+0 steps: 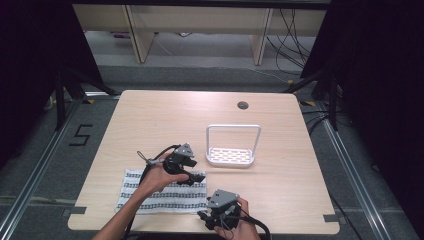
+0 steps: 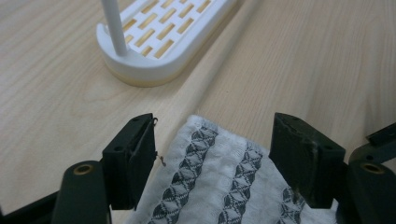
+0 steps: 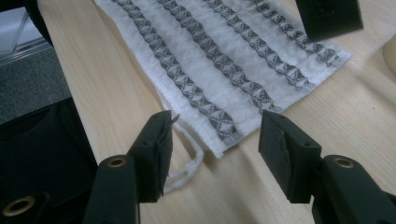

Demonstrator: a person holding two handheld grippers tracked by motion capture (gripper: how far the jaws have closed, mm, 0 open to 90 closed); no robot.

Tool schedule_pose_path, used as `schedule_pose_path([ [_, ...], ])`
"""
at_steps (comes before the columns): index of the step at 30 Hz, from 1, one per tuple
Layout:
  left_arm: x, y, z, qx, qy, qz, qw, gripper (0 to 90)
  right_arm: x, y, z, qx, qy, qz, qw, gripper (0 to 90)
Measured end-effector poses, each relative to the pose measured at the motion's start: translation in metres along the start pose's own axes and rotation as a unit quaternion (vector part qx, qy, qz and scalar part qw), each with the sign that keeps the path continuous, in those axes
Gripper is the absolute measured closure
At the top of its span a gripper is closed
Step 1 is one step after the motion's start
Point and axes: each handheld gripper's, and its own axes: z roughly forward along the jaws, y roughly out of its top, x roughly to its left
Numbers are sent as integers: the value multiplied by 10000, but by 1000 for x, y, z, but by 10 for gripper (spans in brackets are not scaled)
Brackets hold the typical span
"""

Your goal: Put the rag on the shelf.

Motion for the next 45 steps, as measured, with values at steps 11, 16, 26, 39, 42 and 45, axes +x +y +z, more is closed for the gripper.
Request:
schedule_pose_path([
  [11, 7, 6, 17, 273, -215, 55, 9994, 336, 2, 3, 9, -10, -61, -30, 10000, 460],
  [16, 6, 7, 25, 495, -226, 109, 9985, 383, 4, 3, 14, 106, -141, -107, 9998, 480],
  [26, 6, 4, 24, 710, -161, 469, 9962, 686, -1, 2, 15, 176, 91, 84, 9998, 734],
  [39, -1, 7, 13, 472, -99, 592, 9971, 826, -15, 4, 6, -84, 248, 354, 9990, 878],
  [42, -3, 12, -3, 267, -54, 526, 9982, 828, -17, 8, -2, -247, 201, 328, 9990, 879],
  [45, -3, 15, -12, 192, -30, 496, 9986, 828, -18, 12, -9, -387, 217, 430, 9981, 880],
])
